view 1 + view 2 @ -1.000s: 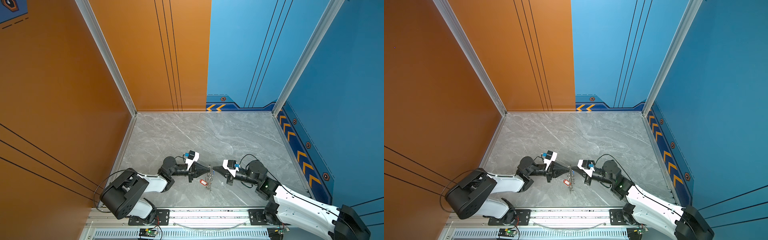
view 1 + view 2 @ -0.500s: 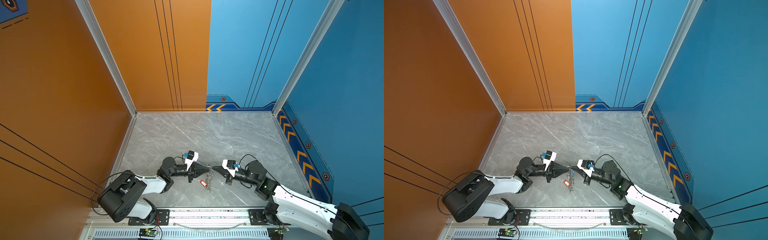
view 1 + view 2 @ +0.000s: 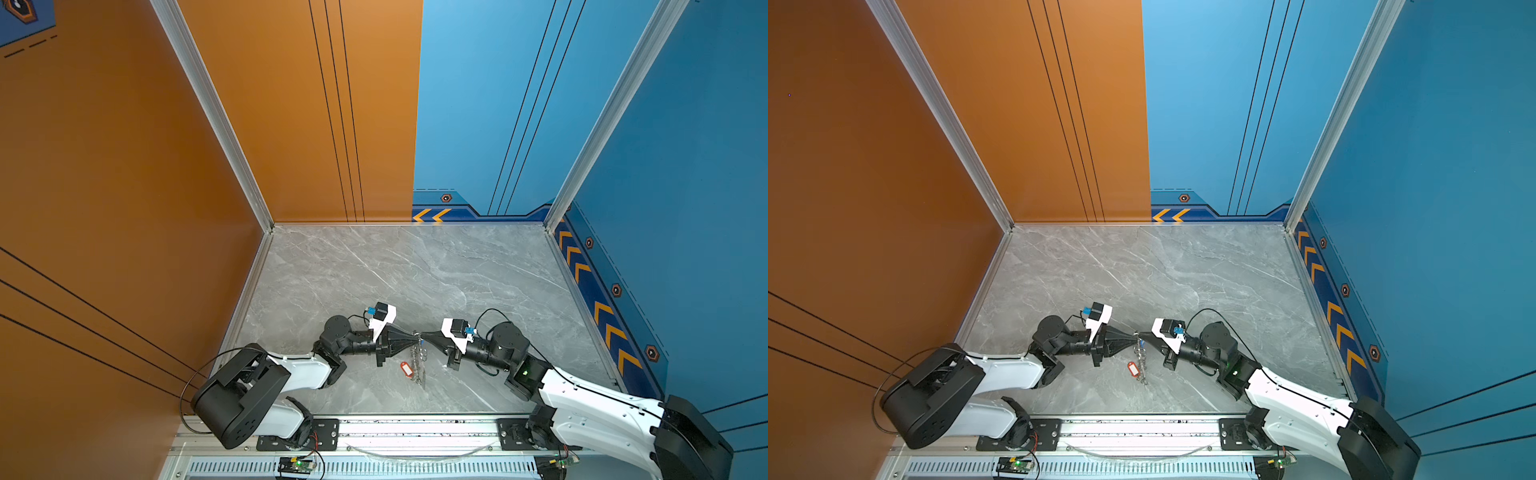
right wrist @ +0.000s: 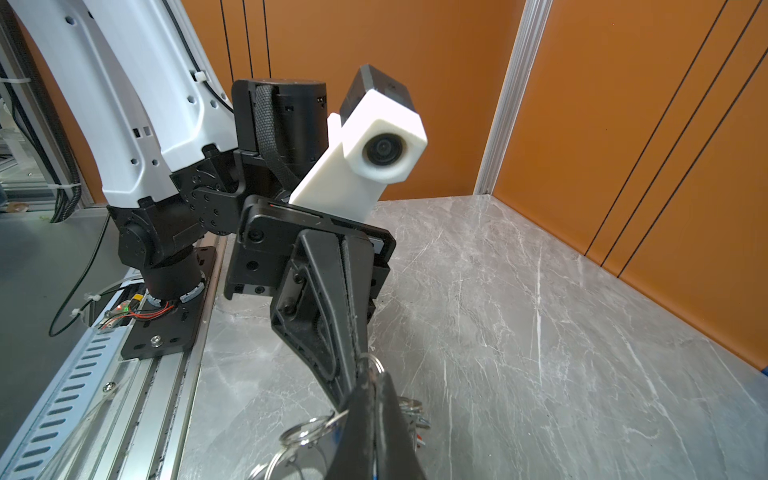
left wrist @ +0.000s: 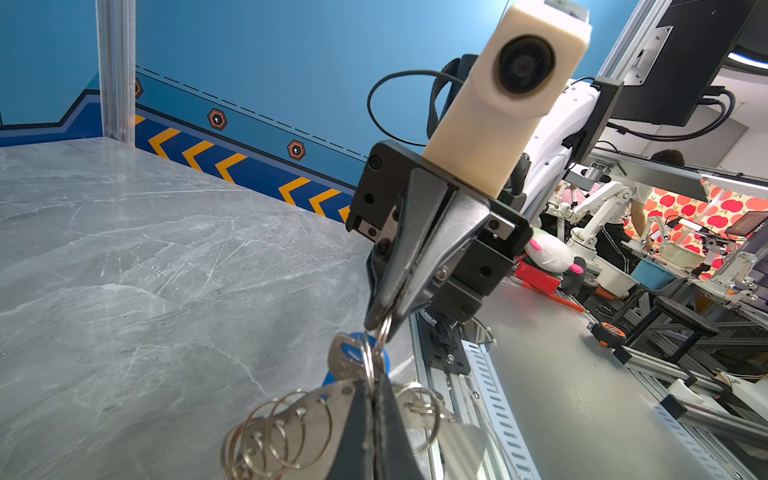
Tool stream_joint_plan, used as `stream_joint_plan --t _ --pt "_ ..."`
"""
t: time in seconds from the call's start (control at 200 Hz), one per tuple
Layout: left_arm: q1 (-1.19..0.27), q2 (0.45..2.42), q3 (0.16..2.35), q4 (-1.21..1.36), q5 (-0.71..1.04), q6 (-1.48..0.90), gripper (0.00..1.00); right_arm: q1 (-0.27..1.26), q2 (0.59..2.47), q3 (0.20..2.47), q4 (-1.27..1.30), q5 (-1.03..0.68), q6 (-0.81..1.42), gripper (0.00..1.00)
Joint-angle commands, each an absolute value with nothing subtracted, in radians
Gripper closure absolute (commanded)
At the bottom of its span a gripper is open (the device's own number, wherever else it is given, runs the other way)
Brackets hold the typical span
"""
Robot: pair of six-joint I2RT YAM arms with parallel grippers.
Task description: Put the keys on the keyring
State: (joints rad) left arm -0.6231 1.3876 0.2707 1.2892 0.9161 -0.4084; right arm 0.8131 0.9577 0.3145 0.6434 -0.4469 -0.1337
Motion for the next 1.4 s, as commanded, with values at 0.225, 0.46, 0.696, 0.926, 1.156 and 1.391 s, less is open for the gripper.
stream_joint_plan --t 0.225,0.46,0.696,0.926,1.156,1.391 --pt "-0.64 1.34 0.28 1.409 0.962 -0.391 1.0 0.786 0.957 0.285 0.525 -0.379 -0.142 1.0" --pt "-0.637 1.353 0.284 1.41 0.959 -0.39 1.0 0.804 0.958 0.299 0.554 -0.38 -0.132 1.0" --pt "-0.631 1.373 0.284 1.409 0.943 -0.379 1.0 0.771 0.848 0.279 0.501 -0.416 -0.113 1.0" --pt "-0.634 1.397 0.28 1.409 0.936 -0.35 1.0 0.752 0.799 0.286 0.477 -0.524 -0.073 1.0" --pt "-0.636 1.416 0.282 1.408 0.936 -0.336 1.0 0.753 0.818 0.301 0.472 -0.573 -0.061 1.0" --pt "-0.643 1.414 0.279 1.407 0.93 -0.324 1.0 0.752 0.82 0.308 0.471 -0.572 -0.062 1.0"
